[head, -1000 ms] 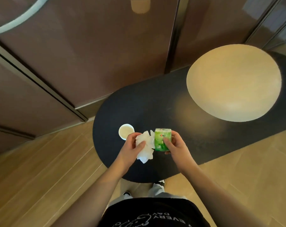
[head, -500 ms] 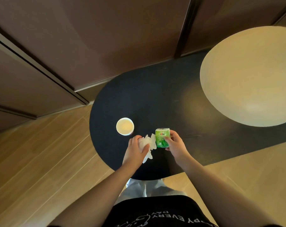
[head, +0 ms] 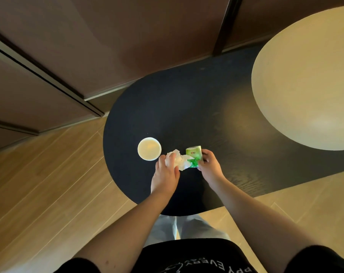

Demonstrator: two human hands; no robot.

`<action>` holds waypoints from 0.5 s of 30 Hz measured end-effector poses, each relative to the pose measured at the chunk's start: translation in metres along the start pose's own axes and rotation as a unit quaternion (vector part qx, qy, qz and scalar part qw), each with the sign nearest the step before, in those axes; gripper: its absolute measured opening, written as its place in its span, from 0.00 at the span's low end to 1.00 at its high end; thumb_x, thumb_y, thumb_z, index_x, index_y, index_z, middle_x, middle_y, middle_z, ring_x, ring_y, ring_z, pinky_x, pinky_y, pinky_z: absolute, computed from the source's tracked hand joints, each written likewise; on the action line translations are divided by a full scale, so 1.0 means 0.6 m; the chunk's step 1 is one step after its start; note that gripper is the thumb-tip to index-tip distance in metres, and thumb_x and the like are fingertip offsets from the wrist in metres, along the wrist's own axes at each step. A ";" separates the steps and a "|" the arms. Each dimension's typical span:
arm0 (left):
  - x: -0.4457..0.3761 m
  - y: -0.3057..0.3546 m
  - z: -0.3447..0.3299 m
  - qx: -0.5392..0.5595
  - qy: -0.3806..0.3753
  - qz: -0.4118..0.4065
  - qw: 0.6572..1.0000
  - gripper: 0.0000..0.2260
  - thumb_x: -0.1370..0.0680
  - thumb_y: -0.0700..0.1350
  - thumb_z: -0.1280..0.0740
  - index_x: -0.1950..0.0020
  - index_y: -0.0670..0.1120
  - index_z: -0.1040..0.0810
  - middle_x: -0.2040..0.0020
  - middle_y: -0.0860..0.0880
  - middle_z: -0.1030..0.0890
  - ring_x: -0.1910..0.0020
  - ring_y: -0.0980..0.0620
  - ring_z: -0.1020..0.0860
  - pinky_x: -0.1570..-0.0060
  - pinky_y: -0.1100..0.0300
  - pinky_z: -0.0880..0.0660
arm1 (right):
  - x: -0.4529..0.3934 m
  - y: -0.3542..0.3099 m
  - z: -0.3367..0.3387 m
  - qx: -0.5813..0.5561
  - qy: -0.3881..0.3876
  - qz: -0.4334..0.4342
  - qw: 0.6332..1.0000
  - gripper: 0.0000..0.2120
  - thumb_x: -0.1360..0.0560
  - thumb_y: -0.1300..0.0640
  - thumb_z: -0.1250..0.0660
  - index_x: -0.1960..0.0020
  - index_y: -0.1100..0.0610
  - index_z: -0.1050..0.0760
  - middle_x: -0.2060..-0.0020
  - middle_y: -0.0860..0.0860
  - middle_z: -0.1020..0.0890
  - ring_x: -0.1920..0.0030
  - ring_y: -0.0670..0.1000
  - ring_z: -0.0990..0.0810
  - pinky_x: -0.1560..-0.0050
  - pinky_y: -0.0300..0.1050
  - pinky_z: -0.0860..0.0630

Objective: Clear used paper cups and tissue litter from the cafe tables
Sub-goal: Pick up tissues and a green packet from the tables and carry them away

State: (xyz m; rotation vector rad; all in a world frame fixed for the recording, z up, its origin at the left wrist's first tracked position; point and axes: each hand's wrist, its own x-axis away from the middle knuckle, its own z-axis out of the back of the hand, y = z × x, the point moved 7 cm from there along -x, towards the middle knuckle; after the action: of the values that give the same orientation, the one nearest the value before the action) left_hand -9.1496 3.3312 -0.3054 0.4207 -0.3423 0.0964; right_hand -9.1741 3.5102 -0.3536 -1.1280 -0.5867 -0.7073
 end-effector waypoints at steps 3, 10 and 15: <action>-0.009 0.006 -0.006 0.011 0.008 0.032 0.999 0.21 0.15 0.43 0.39 0.22 0.47 0.38 0.26 0.41 0.35 0.26 0.43 0.29 0.34 0.53 0.23 | -0.004 -0.004 -0.006 0.032 -0.008 0.031 0.999 0.20 0.19 0.61 0.35 0.30 0.48 0.30 0.46 0.41 0.23 0.46 0.43 0.21 0.55 0.33 0.25; -0.023 0.040 -0.022 0.019 0.015 0.037 0.999 0.27 0.16 0.38 0.39 0.21 0.48 0.48 0.20 0.41 0.49 0.18 0.42 0.44 0.24 0.53 0.34 | 0.003 0.005 0.001 0.055 0.013 0.053 0.997 0.26 0.19 0.62 0.34 0.25 0.47 0.34 0.30 0.46 0.26 0.29 0.48 0.28 0.37 0.42 0.27; -0.011 0.048 -0.009 0.028 0.011 0.038 0.999 0.28 0.17 0.36 0.37 0.20 0.51 0.42 0.16 0.43 0.54 0.17 0.42 0.48 0.26 0.51 0.32 | 0.025 0.005 0.004 0.029 0.001 0.054 0.998 0.24 0.18 0.61 0.36 0.25 0.45 0.33 0.28 0.46 0.27 0.27 0.48 0.31 0.34 0.44 0.28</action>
State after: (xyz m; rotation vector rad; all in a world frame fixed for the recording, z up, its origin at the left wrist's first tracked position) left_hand -9.1591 3.3594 -0.3012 0.4621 -0.3338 0.1862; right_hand -9.1619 3.5102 -0.3435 -1.0972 -0.5368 -0.5951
